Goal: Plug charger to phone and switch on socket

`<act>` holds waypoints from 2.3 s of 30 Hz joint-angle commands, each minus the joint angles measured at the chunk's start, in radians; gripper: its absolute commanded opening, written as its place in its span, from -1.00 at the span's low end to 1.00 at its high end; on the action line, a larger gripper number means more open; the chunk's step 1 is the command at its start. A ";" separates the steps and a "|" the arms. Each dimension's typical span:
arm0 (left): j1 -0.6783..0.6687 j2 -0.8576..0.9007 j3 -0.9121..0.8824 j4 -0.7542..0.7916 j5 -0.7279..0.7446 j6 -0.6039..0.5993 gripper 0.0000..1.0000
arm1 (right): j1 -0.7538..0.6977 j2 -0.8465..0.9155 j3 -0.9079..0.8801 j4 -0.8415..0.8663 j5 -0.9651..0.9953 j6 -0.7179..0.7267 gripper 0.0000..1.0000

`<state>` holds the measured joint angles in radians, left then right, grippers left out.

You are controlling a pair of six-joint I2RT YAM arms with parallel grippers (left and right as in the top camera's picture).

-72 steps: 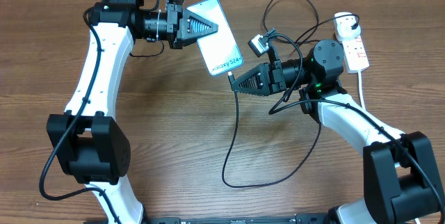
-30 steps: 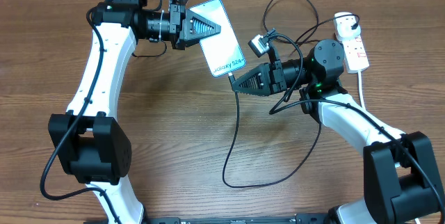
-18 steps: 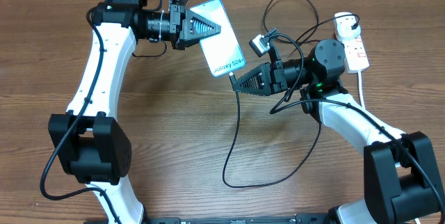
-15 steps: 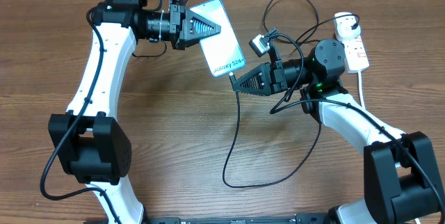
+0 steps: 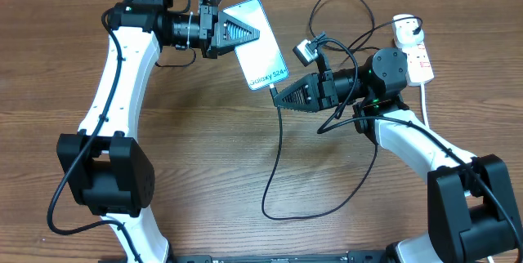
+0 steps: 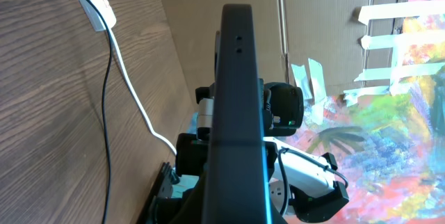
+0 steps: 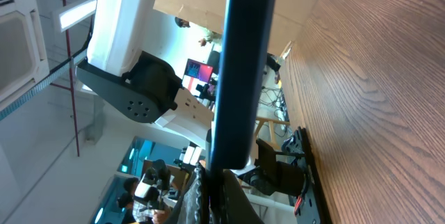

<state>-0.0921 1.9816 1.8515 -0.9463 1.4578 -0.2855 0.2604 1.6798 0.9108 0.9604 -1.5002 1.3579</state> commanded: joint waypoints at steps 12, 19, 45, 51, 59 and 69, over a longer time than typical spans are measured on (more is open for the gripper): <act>-0.005 -0.006 0.001 0.002 0.035 -0.033 -0.92 | -0.007 -0.023 0.027 -0.004 0.006 0.004 -0.93; -0.005 -0.006 0.001 0.002 0.036 -0.033 -0.92 | -0.007 -0.023 0.027 -0.004 0.006 0.004 -0.93; -0.006 -0.006 0.001 0.001 0.070 -0.006 -0.92 | -0.007 -0.023 0.027 -0.026 0.024 0.034 -0.93; -0.007 -0.006 0.001 0.001 0.070 -0.005 -0.92 | -0.009 -0.023 0.027 -0.026 0.025 0.061 -0.93; -0.007 -0.006 0.001 0.000 0.069 0.021 -0.92 | -0.009 -0.023 0.027 -0.026 0.022 0.090 -0.93; -0.008 -0.006 0.001 -0.024 0.070 0.038 -0.92 | -0.009 -0.023 0.027 -0.025 0.027 0.089 -0.93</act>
<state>-0.0921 1.9816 1.8519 -0.9531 1.4593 -0.2768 0.2604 1.6798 0.9108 0.9340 -1.4982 1.4399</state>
